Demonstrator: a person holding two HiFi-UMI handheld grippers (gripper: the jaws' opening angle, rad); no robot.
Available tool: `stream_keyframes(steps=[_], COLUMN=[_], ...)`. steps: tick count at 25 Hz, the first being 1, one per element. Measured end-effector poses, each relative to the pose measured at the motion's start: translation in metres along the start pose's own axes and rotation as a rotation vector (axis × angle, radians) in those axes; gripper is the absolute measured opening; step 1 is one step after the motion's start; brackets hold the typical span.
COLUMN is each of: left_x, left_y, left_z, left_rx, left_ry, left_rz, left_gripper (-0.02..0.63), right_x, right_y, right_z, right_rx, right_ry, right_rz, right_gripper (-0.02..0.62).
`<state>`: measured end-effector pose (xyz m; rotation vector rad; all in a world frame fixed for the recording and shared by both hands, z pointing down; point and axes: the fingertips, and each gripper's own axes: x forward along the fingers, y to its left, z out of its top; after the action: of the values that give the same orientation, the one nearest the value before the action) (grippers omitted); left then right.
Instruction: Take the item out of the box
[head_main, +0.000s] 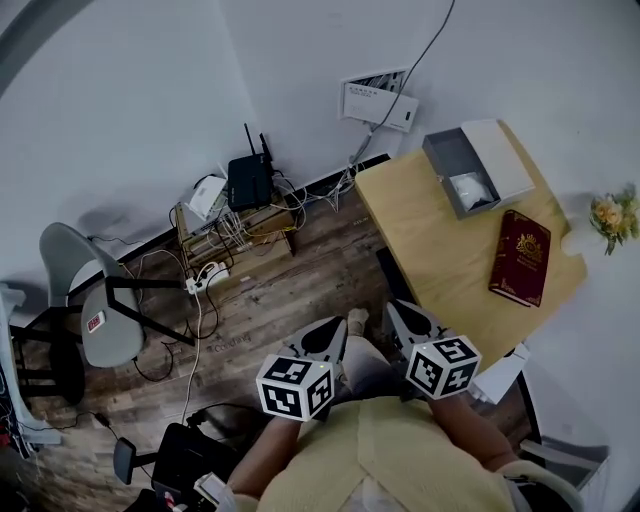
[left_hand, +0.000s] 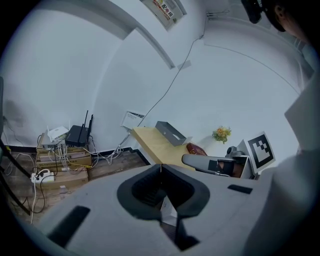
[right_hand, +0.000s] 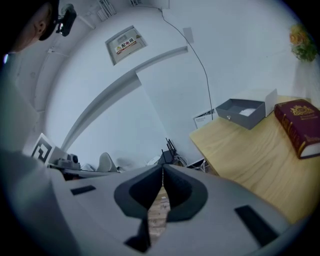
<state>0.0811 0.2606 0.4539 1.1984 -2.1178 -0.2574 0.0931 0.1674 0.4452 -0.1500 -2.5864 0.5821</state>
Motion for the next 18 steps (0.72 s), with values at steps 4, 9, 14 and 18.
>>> stream_keyframes(steps=[4,9,14,18], left_x=[0.017,0.036,0.057,0.078], left_y=[0.010,0.024,0.032,0.033], left_z=[0.018,0.041,0.059,0.075], left_rx=[0.020,0.035,0.052,0.077], left_ry=[-0.004,-0.004,0.004,0.029], left_rz=[-0.008,-0.025,-0.039,-0.069], left_gripper=[0.023,0.023,0.023,0.023], right_x=[0.019,0.044,0.061,0.074], right_y=[-0.008,-0.017,-0.026,-0.036], right_z=[0.013,0.039,0.053,0.068], right_rx=[0.000,-0.010,0.000,0.006], right_ry=[-0.008,-0.028,-0.035,-0.042], right_rz=[-0.007,-0.015,-0.023,-0.036], right_gripper=[0.031,0.031,0.031,0.031])
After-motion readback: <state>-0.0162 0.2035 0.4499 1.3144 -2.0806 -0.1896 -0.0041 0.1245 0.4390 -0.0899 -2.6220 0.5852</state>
